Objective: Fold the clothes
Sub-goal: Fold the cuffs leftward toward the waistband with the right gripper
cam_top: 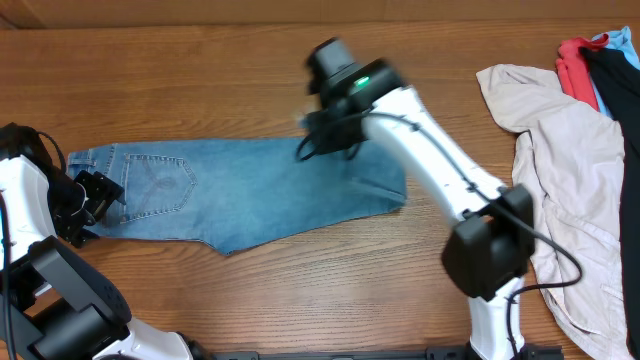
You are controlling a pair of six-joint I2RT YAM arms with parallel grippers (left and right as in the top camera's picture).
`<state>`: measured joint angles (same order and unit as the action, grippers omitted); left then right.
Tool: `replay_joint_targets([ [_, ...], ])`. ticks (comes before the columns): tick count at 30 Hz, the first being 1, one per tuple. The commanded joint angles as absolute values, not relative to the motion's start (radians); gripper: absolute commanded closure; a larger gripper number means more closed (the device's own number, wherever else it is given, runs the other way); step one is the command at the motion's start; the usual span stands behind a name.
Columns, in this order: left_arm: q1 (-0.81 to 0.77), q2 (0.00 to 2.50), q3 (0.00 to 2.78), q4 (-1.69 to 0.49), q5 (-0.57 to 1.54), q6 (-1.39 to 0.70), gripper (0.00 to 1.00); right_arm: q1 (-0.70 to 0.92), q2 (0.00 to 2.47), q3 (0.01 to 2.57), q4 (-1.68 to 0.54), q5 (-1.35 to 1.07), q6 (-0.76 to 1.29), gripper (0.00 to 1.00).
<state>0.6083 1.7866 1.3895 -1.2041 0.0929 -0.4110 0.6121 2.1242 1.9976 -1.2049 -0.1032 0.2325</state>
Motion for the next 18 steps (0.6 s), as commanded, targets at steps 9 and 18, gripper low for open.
replay_joint_targets([
  [9, 0.601, 1.78, 1.411, -1.204, 0.125, -0.399, 0.22, 0.783, 2.275, 2.008, -1.061, -0.189, 0.312, 0.96],
  [18, 0.601, 1.78, 1.41, -1.204, 0.125, -0.399, 0.23, 0.797, 2.308, 2.008, -0.952, -0.249, 0.322, 0.96],
])
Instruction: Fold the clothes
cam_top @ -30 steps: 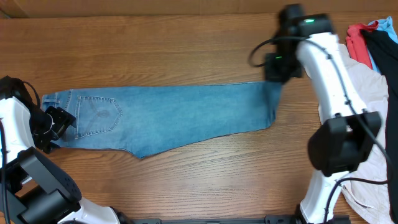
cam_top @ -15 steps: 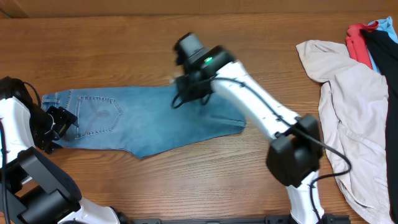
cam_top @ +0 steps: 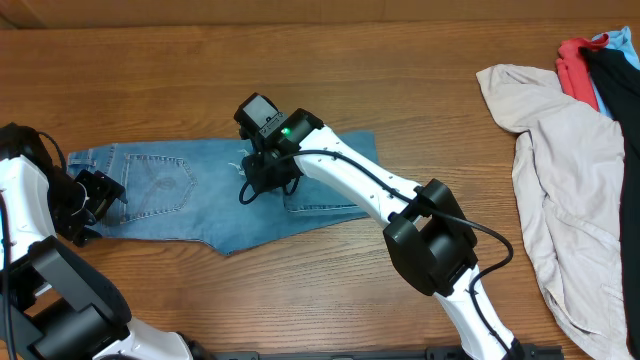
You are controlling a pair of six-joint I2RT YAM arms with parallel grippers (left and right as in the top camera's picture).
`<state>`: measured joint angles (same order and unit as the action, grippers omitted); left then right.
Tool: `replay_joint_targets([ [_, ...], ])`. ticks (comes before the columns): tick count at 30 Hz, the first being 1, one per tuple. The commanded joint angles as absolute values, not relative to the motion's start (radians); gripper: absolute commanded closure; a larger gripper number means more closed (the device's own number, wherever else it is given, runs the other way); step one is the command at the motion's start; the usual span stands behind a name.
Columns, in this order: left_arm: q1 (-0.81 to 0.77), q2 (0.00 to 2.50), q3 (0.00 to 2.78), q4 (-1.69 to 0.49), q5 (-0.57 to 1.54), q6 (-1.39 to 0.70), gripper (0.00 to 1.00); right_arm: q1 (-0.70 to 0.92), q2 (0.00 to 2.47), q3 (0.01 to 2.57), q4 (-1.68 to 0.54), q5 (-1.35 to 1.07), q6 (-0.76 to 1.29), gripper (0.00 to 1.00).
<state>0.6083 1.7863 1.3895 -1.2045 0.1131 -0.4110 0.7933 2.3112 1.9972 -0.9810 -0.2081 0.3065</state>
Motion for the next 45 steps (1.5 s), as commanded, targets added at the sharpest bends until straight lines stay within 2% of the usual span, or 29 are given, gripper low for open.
replay_joint_targets([
  [1, 0.601, 1.78, 1.41, -1.204, 0.125, -0.399, 0.23, 0.797, 2.308, 2.008, -0.938, -0.249, 0.325, 0.96],
  [14, 0.601, 1.78, 1.41, -1.203, 0.125, -0.399, 0.23, 0.799, 2.308, 2.008, -0.868, -0.272, 0.342, 0.94],
  [15, 0.601, 1.78, 1.41, -1.204, 0.125, -0.399, 0.23, 0.799, 2.308, 2.008, -0.868, -0.272, 0.342, 0.86],
  [17, 0.601, 1.78, 1.41, -1.204, 0.124, -0.399, 0.23, 0.799, 2.308, 2.008, -0.875, -0.286, 0.341, 0.48],
  [18, 0.601, 1.78, 1.41, -1.204, 0.124, -0.399, 0.23, 0.799, 2.308, 2.008, -0.878, -0.294, 0.34, 0.39],
  [20, 0.601, 1.78, 1.41, -1.203, 0.124, -0.399, 0.23, 0.799, 2.308, 2.008, -0.885, -0.294, 0.332, 0.3],
  [25, 0.601, 1.78, 1.41, -1.204, 0.124, -0.399, 0.23, 0.772, 2.306, 2.012, -0.918, -0.265, 0.307, 0.29],
  [31, 0.601, 1.78, 1.41, -1.202, 0.086, -0.388, 0.19, 0.662, 2.257, 2.012, -1.046, -0.2, 0.307, 0.37],
  [36, 0.602, 1.78, 1.41, -1.15, 0.079, -0.337, 0.16, 0.555, 2.153, 2.012, -1.2, -0.006, 0.307, 0.34],
  [39, 0.602, 1.78, 1.41, -1.104, 0.077, -0.263, 0.09, 0.485, 2.091, 2.012, -1.289, 0.07, 0.307, 0.31],
  [41, 0.604, 1.78, 1.41, -1.066, 0.055, -0.257, 0.04, 0.442, 2.064, 2.012, -1.34, 0.09, 0.303, 0.31],
  [45, 0.618, 1.78, 1.41, -0.979, 0.019, -0.252, 0.04, 0.365, 2.042, 2.012, -1.419, 0.093, 0.299, 0.31],
])
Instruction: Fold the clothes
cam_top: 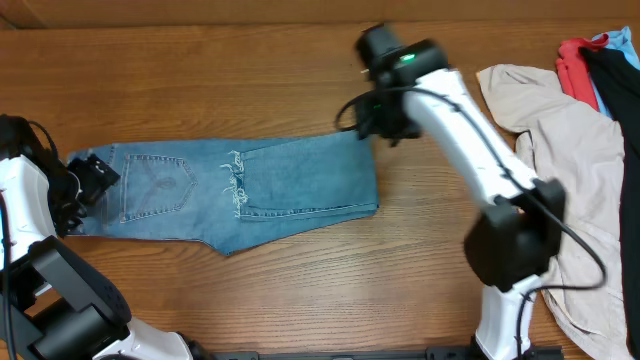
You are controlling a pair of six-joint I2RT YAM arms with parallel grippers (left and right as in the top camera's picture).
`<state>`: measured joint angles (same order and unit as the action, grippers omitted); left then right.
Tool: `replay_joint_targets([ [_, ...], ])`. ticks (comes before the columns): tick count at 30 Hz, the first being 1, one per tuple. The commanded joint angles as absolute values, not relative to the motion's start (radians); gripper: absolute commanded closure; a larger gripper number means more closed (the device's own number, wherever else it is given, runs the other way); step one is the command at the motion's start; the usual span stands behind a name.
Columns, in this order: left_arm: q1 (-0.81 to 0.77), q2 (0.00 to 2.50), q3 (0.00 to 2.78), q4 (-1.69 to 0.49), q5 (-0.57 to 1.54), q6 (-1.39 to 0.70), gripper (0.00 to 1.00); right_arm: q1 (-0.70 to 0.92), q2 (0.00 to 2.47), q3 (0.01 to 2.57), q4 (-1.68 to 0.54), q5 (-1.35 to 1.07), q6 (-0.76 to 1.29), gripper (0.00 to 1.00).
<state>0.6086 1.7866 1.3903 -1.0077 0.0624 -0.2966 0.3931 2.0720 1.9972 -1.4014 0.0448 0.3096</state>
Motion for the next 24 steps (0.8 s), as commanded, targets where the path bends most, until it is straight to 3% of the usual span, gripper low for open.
replay_joint_targets([
  [1, 0.625, 1.781, 1.41, -0.959, 0.01, -0.243, 0.05, 0.348, 2.042, 2.012, -1.436, 0.093, 0.299, 0.31],
  [9, 0.708, 1.826, 1.41, -0.793, 0.051, -0.194, 0.12, 0.287, 2.042, 2.009, -1.48, 0.093, 0.299, 0.32],
  [16, 0.72, 1.957, 1.41, -0.704, 0.194, -0.085, 0.11, 0.287, 2.042, 2.009, -1.484, 0.093, 0.3, 0.31],
  [24, 0.721, 2.114, 1.41, -0.654, 0.169, -0.085, 0.08, 0.287, 2.042, 2.009, -1.511, 0.093, 0.3, 0.32],
])
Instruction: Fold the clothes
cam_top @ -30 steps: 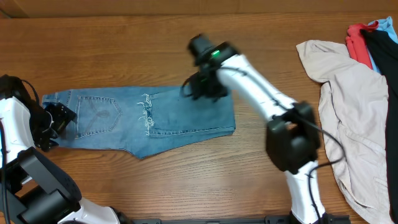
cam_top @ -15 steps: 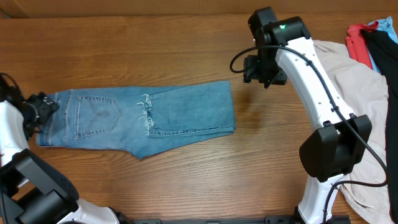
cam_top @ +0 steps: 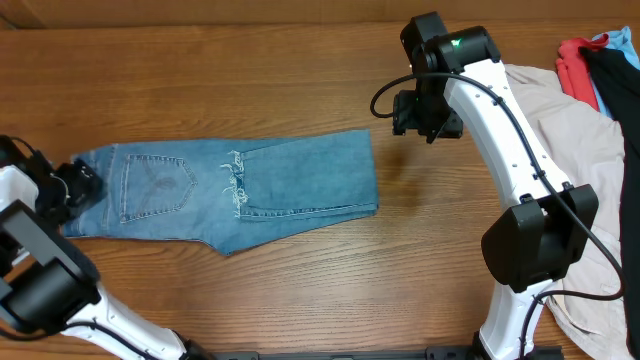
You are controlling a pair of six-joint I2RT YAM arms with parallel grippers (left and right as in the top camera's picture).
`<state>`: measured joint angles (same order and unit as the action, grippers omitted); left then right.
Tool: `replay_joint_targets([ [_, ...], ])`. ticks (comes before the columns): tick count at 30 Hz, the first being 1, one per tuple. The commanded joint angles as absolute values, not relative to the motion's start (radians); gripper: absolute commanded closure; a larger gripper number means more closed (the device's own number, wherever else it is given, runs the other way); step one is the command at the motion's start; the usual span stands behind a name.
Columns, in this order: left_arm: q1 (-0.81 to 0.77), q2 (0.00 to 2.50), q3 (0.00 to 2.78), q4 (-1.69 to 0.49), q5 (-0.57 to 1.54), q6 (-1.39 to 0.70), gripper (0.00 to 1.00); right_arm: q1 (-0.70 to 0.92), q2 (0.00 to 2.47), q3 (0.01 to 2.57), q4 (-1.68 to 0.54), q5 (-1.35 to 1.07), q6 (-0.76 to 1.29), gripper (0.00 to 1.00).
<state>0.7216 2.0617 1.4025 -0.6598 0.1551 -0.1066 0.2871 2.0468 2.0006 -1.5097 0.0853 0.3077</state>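
Blue jeans lie flat across the left half of the table, waistband to the left. The leg part is folded back on itself, its frayed hem near the middle and the fold edge at the right. My left gripper sits at the waistband's left end, too small to read. My right gripper hangs open over bare wood, to the right of the jeans' fold and apart from them.
A beige garment sprawls at the right side of the table. A red cloth, a black one and a light blue one are piled at the far right corner.
My right gripper has moved from the jeans' upper right corner further right and clear of them. My left arm has drawn back to the left, at the waistband's edge. The jeans lie unchanged.
At first the jeans lay longer, with my right gripper at their upper middle and my left at the waistband. Then the right gripper was further left over them and the legs were doubled back. After that it was off the cloth at the fold, now further right.
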Motion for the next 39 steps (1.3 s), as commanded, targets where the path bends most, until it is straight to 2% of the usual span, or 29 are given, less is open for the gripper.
replay_joint_targets([
  [1, 0.721, 2.13, 1.41, -0.648, 0.168, -0.085, 0.08, 0.287, 2.042, 2.009, -1.513, 0.093, 0.3, 0.32],
  [4, 0.72, 2.174, 1.41, -0.64, 0.173, -0.084, 0.08, 0.287, 2.042, 2.009, -1.513, 0.091, 0.316, 0.32],
  [7, 0.72, 2.217, 1.41, -0.64, 0.194, -0.084, 0.14, 0.287, 2.042, 2.009, -1.514, 0.085, 0.316, 0.32],
  [9, 0.72, 2.246, 1.41, -0.64, 0.245, -0.081, 0.28, 0.287, 2.042, 2.009, -1.514, 0.085, 0.315, 0.33],
  [16, 0.72, 2.274, 1.41, -0.647, 0.279, -0.073, 0.52, 0.288, 2.042, 2.009, -1.522, 0.085, 0.315, 0.33],
  [22, 0.72, 2.274, 1.412, -0.647, 0.282, -0.078, 0.88, 0.287, 2.042, 2.009, -1.521, 0.086, 0.315, 0.34],
  [24, 0.721, 2.274, 1.423, -0.662, 0.282, -0.086, 0.96, 0.287, 2.042, 2.009, -1.521, 0.086, 0.315, 0.34],
  [30, 0.739, 2.235, 1.574, -0.796, 0.28, -0.101, 0.96, 0.281, 2.042, 2.009, -1.528, 0.086, 0.316, 0.39],
  [39, 0.787, 2.147, 1.984, -1.072, 0.173, -0.135, 0.96, 0.175, 2.042, 2.01, -1.505, 0.119, 0.36, 0.37],
])
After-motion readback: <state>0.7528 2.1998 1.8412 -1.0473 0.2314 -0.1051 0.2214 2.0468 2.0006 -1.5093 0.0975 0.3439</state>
